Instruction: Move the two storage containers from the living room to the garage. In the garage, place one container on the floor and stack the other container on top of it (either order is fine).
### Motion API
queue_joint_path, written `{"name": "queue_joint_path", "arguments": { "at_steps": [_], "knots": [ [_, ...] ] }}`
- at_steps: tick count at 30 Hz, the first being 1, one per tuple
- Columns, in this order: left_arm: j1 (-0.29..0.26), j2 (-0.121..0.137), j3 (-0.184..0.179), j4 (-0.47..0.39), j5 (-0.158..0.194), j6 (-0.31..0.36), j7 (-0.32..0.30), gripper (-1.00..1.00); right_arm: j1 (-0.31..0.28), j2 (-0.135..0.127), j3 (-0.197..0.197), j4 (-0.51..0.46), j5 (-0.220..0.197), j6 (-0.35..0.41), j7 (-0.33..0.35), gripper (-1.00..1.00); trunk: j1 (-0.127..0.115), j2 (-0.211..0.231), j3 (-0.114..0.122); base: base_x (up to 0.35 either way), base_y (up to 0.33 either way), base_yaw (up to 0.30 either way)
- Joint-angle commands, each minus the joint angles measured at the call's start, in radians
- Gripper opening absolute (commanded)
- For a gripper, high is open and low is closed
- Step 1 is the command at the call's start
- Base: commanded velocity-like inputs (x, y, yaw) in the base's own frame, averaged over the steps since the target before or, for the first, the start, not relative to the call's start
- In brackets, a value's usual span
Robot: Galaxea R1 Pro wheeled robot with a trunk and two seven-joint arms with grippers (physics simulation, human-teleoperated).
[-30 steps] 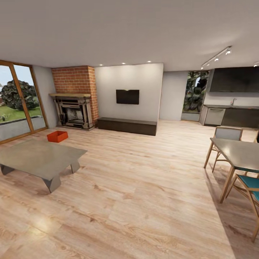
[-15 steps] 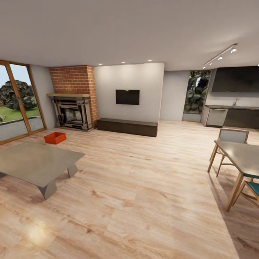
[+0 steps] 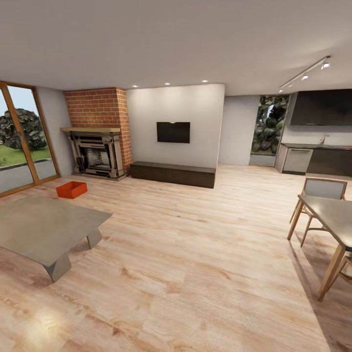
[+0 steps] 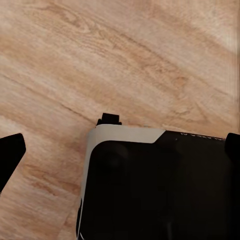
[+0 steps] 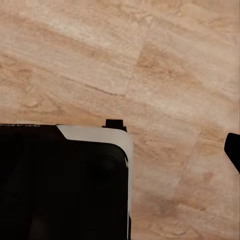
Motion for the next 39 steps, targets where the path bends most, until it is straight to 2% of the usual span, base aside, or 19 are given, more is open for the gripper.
{"name": "queue_joint_path", "arguments": {
  "at_steps": [1,8,12,13,18,29,34,39],
  "knots": [
    [0.000,0.000,-0.008,0.000,0.010,0.003,0.001,1.00,-0.001,0.000,0.000,0.003,0.005,-0.005,0.002,1.00,0.001,-0.001,0.000,0.321,0.000,0.000],
    [0.000,0.000,-0.005,0.000,0.014,0.007,0.002,1.00,-0.001,0.003,0.000,0.002,0.059,-0.005,0.002,1.00,0.001,-0.001,0.000,0.321,0.000,0.000],
    [0.000,0.000,-0.004,0.000,0.030,0.007,0.002,1.00,-0.001,0.003,0.000,0.002,0.080,-0.005,0.002,1.00,0.001,-0.001,0.000,0.321,0.000,0.000],
    [0.000,0.000,-0.004,0.000,0.046,0.009,0.002,1.00,-0.001,0.004,0.000,0.003,0.085,-0.005,0.002,1.00,0.001,-0.001,0.000,0.321,0.000,0.000],
    [0.000,0.000,-0.004,0.000,0.062,0.013,0.002,1.00,-0.001,0.004,-0.001,0.002,0.088,-0.005,0.002,1.00,0.001,-0.001,0.000,0.321,0.000,0.000],
    [0.000,0.001,-0.003,0.000,0.067,0.012,0.002,1.00,-0.001,0.008,-0.002,0.002,0.091,-0.003,0.004,1.00,0.001,-0.001,0.000,0.321,0.000,0.000],
    [0.000,0.001,-0.005,0.000,0.099,0.012,0.002,1.00,-0.001,0.007,-0.001,0.002,0.092,-0.003,0.004,1.00,0.001,-0.001,0.000,0.321,0.000,0.000],
    [0.000,0.000,-0.005,0.002,0.105,0.011,0.002,1.00,-0.001,0.002,0.000,0.002,0.089,-0.004,0.003,1.00,0.001,-0.001,0.000,0.321,0.000,0.000]
  ]
}}
